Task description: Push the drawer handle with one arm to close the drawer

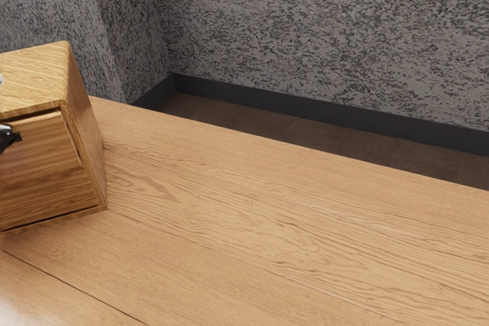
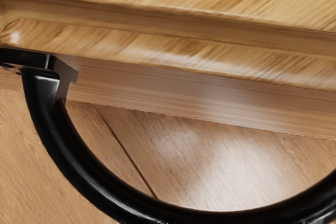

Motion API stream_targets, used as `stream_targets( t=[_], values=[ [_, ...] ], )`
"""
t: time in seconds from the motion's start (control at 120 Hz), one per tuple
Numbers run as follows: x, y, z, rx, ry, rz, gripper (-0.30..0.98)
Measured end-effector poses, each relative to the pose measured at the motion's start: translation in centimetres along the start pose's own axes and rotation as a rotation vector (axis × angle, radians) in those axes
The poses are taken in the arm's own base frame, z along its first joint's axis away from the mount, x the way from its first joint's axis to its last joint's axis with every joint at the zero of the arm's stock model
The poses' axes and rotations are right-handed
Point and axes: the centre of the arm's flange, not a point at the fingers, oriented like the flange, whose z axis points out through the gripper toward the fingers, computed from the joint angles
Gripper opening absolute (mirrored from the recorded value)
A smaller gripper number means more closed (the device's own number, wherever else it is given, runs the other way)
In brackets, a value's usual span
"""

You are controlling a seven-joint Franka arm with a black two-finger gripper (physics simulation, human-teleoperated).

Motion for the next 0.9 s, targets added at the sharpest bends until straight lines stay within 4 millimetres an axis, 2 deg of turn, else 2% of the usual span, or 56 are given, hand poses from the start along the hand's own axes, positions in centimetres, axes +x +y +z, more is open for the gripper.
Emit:
stream_targets(
  t=[0.267, 0.683, 0.792, 0.85, 0.9],
  values=[
    [2.1, -0.3, 0.3, 0.005, 0.012, -0.024, -0.1],
    [2.8, -0.6, 0.7, 0.002, 0.017, -0.032, -0.1],
    [1.7, 0.2, -0.3, 0.0, 0.032, -0.011, -0.1],
    [0.4, 0.8, -1.9, -0.004, 0.053, 0.002, -0.1],
    [-1.3, 2.2, -3.8, -0.016, 0.071, 0.035, -0.1]
  ],
)
